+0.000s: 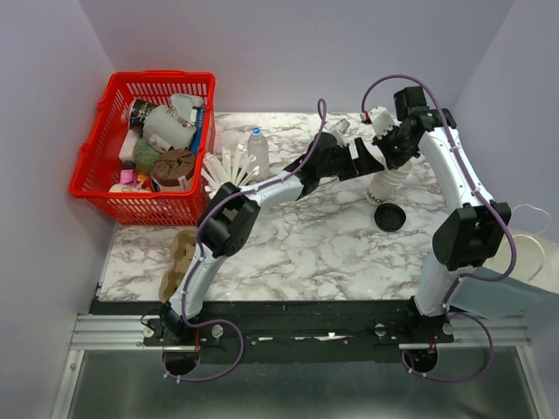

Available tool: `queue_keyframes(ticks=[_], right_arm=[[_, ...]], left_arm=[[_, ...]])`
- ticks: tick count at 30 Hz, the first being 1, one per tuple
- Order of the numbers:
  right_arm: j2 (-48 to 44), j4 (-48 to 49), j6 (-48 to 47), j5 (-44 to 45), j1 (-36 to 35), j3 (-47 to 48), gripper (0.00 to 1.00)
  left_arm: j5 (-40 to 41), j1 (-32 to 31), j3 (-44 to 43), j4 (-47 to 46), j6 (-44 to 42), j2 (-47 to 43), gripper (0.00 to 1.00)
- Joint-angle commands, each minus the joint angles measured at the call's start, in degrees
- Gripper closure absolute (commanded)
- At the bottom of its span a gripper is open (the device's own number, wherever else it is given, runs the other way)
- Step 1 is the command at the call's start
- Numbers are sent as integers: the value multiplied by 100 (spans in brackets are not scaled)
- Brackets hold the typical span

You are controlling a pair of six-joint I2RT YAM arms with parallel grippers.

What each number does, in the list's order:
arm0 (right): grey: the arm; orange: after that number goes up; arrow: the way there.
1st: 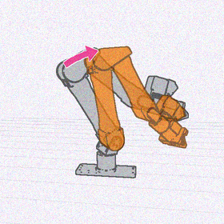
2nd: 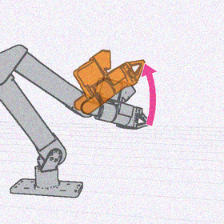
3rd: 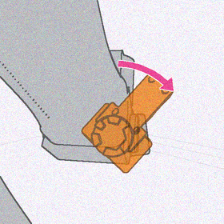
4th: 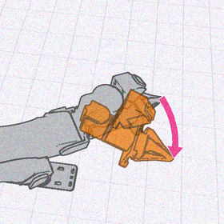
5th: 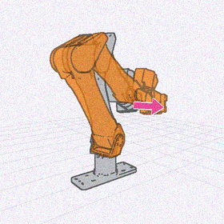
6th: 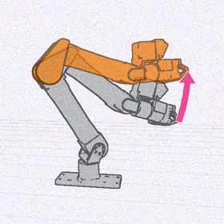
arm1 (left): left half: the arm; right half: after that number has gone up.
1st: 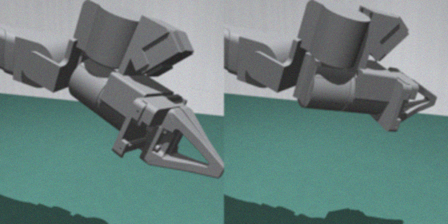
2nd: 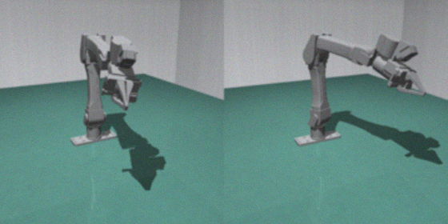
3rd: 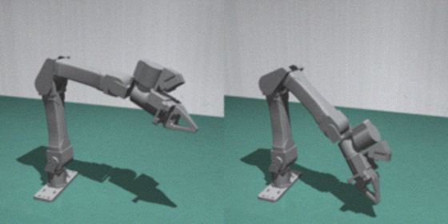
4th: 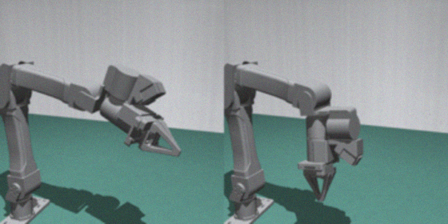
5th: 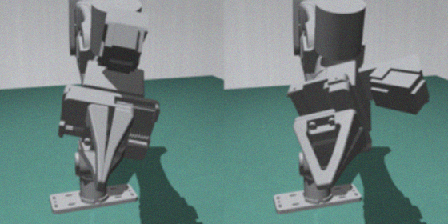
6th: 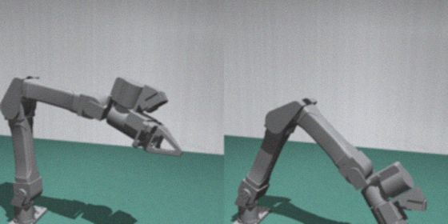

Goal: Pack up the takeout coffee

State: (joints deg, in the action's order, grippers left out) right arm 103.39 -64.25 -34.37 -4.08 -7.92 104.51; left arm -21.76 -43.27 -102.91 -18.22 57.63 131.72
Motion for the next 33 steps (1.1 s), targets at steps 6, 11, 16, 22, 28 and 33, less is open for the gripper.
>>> queue_keyframes(ticks=[6, 11, 16, 22, 28, 33], right_arm=[[-293, -132, 97, -84, -34, 78, 99], [-285, -141, 71, -85, -69, 26, 99], [-232, -123, 80, -76, -78, 87, 99], [-214, -167, 71, -163, -148, 149, 99], [-249, 8, 88, -50, -201, 158, 99], [-48, 246, 124, 135, -201, 412, 100]], left_arm=[[269, -42, -519, 205, -225, 389, 2], [251, -42, -590, 126, -164, 433, 1], [189, -41, -607, 46, -59, 433, 1], [444, -33, -730, 353, -120, 565, 1], [559, -24, -792, 433, -217, 662, 1], [611, 2, -783, 486, -278, 644, 1]])
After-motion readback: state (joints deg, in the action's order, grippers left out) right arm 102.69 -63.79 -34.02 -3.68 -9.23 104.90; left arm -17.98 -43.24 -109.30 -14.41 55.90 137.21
